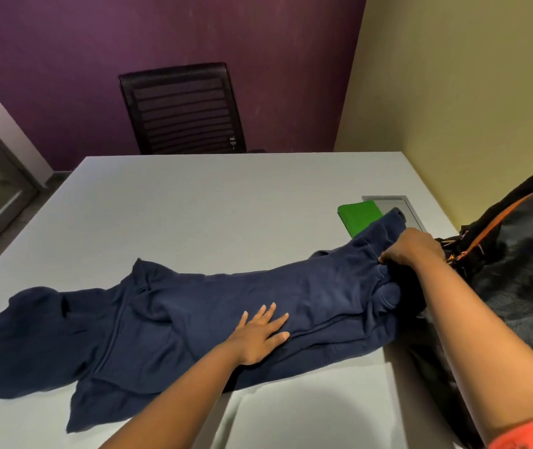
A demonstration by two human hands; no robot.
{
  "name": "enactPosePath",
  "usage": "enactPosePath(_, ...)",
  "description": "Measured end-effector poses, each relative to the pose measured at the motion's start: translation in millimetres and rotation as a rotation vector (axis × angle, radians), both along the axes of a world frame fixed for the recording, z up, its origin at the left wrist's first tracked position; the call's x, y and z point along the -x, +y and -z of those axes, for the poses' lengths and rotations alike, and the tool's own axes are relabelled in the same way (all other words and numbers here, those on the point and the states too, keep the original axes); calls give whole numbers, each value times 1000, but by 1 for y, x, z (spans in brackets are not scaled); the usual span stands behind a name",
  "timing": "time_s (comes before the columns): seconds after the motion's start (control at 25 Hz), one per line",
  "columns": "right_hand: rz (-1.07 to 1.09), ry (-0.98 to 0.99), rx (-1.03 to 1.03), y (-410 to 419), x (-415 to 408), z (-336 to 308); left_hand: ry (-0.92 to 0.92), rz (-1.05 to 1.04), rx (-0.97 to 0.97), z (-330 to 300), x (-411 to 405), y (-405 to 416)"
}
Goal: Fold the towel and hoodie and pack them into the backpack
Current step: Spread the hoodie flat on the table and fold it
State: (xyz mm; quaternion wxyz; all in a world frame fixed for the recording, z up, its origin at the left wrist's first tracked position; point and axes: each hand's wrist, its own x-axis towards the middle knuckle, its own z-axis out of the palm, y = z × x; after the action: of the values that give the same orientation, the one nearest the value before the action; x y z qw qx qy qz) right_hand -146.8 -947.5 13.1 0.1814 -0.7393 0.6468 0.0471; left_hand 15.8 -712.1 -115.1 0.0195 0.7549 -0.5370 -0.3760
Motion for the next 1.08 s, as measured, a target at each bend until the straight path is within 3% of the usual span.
enactPosePath(0.4, -388, -83, 138, 116, -86, -5, 626, -572, 235, 3, -19, 15)
enactPosePath(0.6, -605, -62, 92, 165, -122, 34, 950, -999, 348, 20, -27, 16)
enactPosePath(0.72, -698, -39, -2, 181, -122, 54, 1111, -1130, 348, 23, -37, 17)
enactPosePath(0.84, -756, -102, -159, 180, -113, 62, 1001, -1115, 314, 14, -34, 16)
enactPosePath(0.96, -551, -339, -123, 152, -103, 62, 806, -1100, 352, 4, -27, 8)
enactPosePath(1.04, -552, -228, 50, 130, -91, 67, 699, -1110, 362, 0, -25, 2)
enactPosePath(1.08, -580, -112, 23, 123, -83, 71, 668, -1107, 382, -2, -24, 1)
